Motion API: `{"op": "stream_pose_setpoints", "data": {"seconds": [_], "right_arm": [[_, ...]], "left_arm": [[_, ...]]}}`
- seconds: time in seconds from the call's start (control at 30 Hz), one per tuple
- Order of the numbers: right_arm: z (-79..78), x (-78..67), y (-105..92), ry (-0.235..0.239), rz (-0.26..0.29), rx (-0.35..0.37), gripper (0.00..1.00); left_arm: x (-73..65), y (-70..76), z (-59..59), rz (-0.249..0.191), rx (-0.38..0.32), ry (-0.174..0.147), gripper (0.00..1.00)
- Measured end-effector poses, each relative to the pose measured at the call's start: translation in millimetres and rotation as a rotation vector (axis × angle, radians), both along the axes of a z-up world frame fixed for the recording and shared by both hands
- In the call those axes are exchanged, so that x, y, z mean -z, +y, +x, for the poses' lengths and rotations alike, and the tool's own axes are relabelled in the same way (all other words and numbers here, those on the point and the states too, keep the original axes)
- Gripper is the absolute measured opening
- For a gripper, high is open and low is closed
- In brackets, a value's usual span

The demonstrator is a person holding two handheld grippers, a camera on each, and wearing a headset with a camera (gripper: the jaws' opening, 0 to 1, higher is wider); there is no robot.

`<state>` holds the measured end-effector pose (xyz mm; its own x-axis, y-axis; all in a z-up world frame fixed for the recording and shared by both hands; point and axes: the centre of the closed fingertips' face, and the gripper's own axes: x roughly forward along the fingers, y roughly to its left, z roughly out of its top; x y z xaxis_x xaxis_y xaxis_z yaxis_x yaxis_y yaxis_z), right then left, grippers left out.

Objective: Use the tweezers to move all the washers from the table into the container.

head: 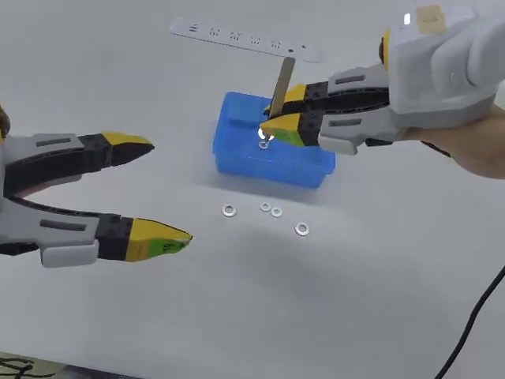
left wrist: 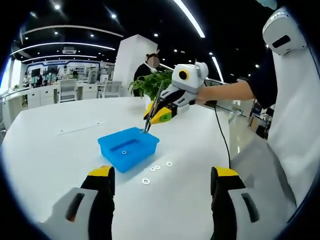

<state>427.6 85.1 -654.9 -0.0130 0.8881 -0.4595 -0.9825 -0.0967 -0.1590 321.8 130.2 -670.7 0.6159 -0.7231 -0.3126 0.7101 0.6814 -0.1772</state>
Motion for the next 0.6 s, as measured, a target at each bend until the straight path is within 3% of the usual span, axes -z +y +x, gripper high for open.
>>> {"op": "stream_pose_setpoints", "data": {"seconds": [0.1, 0.2, 0.27, 0.6], "right_arm": [[15.6, 9.6, -0.2, -0.006, -0.011, 0.029, 0.1], [35.7, 28.0, -2.0, -0.003, -0.029, 0.06, 0.1], [43.1, 37.6, -2.9, 0.008, -0.038, 0.074, 0.1], [64.1, 85.0, -4.5, 0.05, -0.088, 0.094, 0.1]], "left_arm": [[0.8, 3.3, -1.4, 0.018, -0.009, -0.01, 0.93], [0.3, 5.6, -0.8, 0.023, -0.022, -0.015, 1.0], [1.4, 5.2, -2.2, 0.023, -0.017, -0.002, 0.99], [5.3, 5.8, 4.4, 0.073, -0.039, -0.011, 0.99]]}}
